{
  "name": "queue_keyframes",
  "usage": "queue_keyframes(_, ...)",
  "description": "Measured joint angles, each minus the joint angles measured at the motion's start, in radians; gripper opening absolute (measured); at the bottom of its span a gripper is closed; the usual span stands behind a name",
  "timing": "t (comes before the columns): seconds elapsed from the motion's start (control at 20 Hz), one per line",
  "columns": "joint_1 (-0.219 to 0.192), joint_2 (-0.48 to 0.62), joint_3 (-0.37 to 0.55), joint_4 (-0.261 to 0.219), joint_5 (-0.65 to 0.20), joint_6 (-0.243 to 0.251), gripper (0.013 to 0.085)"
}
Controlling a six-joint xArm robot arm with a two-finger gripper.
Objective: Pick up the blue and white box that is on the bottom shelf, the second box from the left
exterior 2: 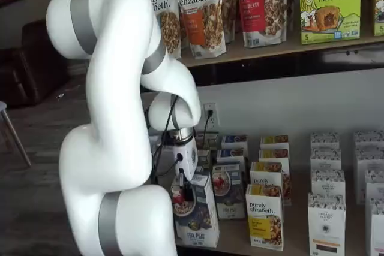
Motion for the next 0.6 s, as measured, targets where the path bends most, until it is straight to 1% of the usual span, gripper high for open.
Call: queue_keyframes(0.6, 0.018, -0.061, 0.024, 0.031, 0.065, -0.006, 0.0490)
